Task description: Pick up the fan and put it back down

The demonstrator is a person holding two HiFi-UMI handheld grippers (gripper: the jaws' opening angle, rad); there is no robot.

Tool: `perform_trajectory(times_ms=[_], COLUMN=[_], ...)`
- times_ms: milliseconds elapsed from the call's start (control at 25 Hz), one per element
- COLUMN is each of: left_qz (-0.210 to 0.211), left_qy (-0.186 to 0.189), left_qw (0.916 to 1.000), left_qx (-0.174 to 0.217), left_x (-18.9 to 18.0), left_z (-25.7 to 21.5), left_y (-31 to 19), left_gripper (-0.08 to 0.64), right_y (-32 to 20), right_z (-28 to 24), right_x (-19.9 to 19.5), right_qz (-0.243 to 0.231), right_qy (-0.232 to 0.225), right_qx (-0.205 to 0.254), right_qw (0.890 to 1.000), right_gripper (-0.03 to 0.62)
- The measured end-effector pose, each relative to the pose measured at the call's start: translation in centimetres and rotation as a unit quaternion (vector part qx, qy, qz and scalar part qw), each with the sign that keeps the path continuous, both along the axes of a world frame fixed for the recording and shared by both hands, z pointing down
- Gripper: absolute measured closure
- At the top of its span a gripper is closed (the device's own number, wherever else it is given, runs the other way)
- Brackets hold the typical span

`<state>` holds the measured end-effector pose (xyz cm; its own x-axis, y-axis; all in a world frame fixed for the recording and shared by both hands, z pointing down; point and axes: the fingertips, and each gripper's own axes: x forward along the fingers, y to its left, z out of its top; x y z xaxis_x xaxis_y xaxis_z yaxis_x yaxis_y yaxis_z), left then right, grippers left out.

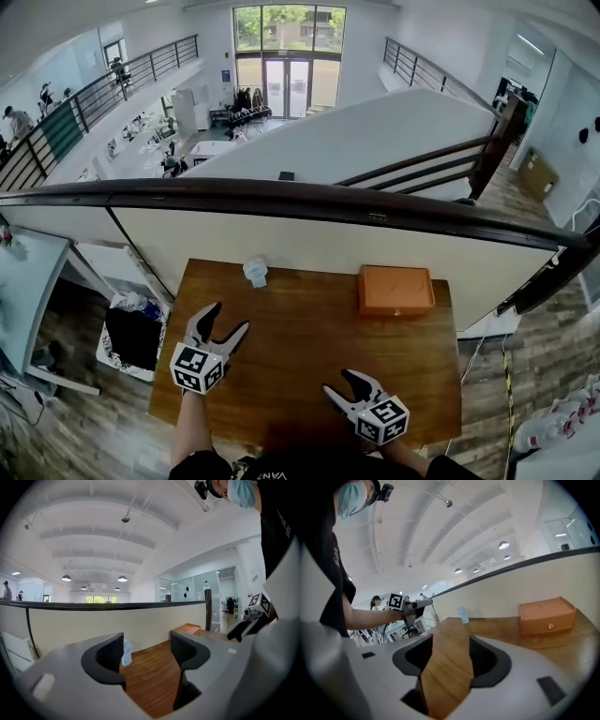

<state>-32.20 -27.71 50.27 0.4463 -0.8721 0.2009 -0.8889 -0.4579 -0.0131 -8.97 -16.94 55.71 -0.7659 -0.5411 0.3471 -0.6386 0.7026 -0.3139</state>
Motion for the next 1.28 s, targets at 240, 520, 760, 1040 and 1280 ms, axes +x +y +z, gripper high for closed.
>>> perform_trajectory(times_ms=[240, 520, 760, 1040, 1280], left_qz=[-0.042, -0.079, -0.114, -0.135, -0.142], left_qy=[0.009, 0.002, 0.008, 0.024, 0.032], left_qw=[0.9988, 0.9965, 0.9932, 0.9905, 0.9887], left_qx=[0.024, 0.028, 0.019, 0.006, -0.035], left_x=[3.8, 8.8, 13.1, 18.4, 22.0], left_z=[-1.1, -0.9, -0.6, 1.5, 4.9], left_y=[5.9, 12.3, 17.0, 22.1, 25.8], left_gripper=[0.346, 0.5, 0.548, 0.549, 0.549], right_y=[1.7, 3.4, 5.3, 7.8, 9.1], right_z=[-1.0, -2.0, -2.3, -1.8, -0.1], right_x=[2.5, 5.5, 7.7, 10.4, 11.8], right_qz=[-0.037, -0.06, -0.086, -0.12, -0.129], right_qy=[-0.005, -0.009, -0.007, 0.001, 0.016], right_qx=[0.021, 0.046, 0.063, 0.071, 0.054], right_qw=[0.999, 0.997, 0.994, 0.99, 0.99], right_gripper=[0.375, 0.504, 0.545, 0.578, 0.58])
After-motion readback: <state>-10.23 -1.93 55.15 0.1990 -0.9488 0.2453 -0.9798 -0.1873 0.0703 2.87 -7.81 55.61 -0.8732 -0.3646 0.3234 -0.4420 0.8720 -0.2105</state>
